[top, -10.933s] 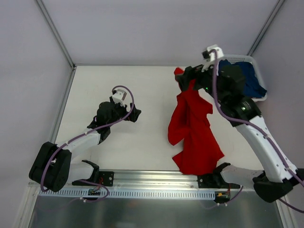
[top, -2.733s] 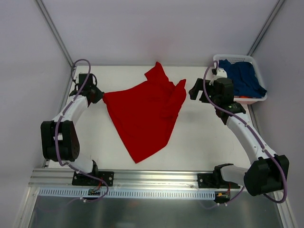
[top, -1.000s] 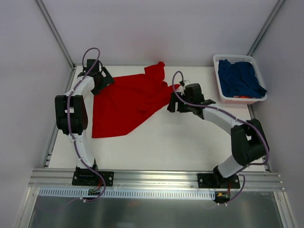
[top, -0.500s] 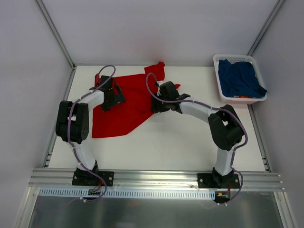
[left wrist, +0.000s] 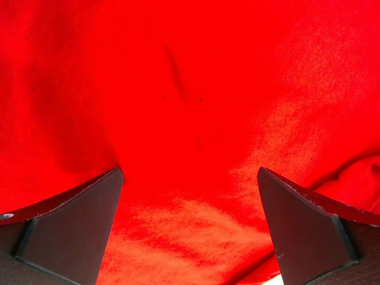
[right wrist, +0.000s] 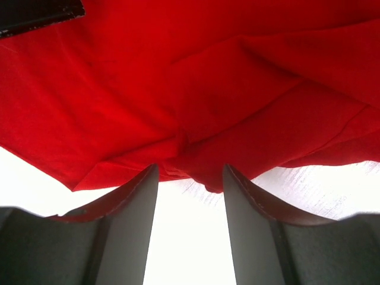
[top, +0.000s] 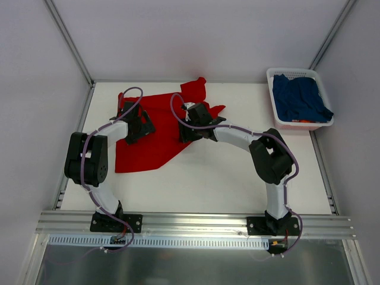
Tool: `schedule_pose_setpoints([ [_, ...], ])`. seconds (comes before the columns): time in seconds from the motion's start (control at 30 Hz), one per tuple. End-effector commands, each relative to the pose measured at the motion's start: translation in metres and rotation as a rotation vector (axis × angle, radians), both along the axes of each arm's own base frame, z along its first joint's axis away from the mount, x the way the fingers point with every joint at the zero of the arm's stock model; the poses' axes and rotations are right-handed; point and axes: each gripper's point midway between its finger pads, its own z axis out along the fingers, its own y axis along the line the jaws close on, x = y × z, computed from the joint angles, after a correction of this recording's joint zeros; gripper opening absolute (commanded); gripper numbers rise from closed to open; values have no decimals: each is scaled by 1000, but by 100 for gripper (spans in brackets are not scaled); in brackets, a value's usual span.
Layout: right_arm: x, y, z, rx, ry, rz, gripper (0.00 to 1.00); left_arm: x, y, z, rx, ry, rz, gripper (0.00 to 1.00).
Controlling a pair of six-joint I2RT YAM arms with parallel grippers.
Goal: Fold and stack the t-shirts
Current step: Flatten out the tshirt
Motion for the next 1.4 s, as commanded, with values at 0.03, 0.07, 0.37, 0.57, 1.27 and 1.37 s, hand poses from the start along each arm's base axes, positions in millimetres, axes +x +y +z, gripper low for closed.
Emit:
schedule_pose_setpoints([
  [0.03, 4, -1, 2, -5, -22, 8, 52, -2, -7, 8, -25, -28, 1, 99],
  [0.07, 3, -1, 0, -10, -21, 13, 52, -3, -7, 7, -26, -28, 0, 99],
  [0.37, -6, -3, -18, -1, 0, 27, 46, -3, -9, 10, -34, -40, -8, 99],
  [0.57, -9, -4, -24, 8, 15, 23, 34, -4, -9, 13, -35, -46, -9, 99],
  [1.27, -43, -60, 53, 39, -144, -64, 0, -5, -10, 4, -35, -29, -18, 99],
  [1.37, -58, -74, 72, 42, -177, -71, 0, -4, -9, 2, -29, -26, -20, 99],
])
